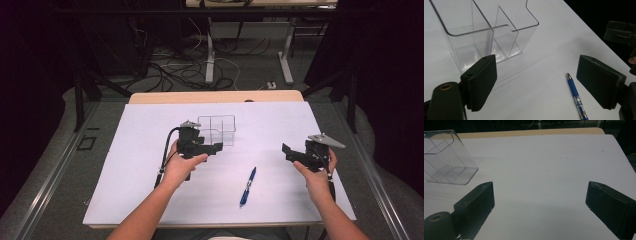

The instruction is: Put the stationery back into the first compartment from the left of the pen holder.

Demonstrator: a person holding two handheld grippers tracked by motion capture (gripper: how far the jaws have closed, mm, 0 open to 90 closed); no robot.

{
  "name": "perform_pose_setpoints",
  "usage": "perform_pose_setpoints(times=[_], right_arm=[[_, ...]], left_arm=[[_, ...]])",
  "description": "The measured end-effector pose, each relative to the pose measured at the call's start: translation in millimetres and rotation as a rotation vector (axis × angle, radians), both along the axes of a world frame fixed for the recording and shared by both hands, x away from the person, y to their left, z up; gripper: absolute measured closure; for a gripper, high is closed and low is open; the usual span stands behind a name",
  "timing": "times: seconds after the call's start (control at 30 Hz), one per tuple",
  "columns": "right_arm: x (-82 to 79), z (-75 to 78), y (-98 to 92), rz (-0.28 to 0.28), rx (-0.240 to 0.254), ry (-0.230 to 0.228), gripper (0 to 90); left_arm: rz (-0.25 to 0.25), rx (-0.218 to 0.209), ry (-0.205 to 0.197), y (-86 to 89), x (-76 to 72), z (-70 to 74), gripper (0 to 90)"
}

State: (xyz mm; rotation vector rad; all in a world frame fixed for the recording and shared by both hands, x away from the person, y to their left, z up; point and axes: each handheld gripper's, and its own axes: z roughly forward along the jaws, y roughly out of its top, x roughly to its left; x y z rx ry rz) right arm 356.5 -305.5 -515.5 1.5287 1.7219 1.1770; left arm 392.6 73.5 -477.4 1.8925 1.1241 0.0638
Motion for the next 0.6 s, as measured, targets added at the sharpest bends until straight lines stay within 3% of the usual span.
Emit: perform_pose_setpoints(times=[0.4,0.6], right_arm=[[0.8,0.3,2.6,0.017,0.004,-0.011,7.8],[1.6,0.7,3.8,0.008,-0.025,-0.020,0.0]], left_arm=[[-0.016,0.018,0.006,-20.6,-3.6,-3.5,28.9],[-0.031,0.017,0.020,-29.7,-3.9,-6.3,31.2]])
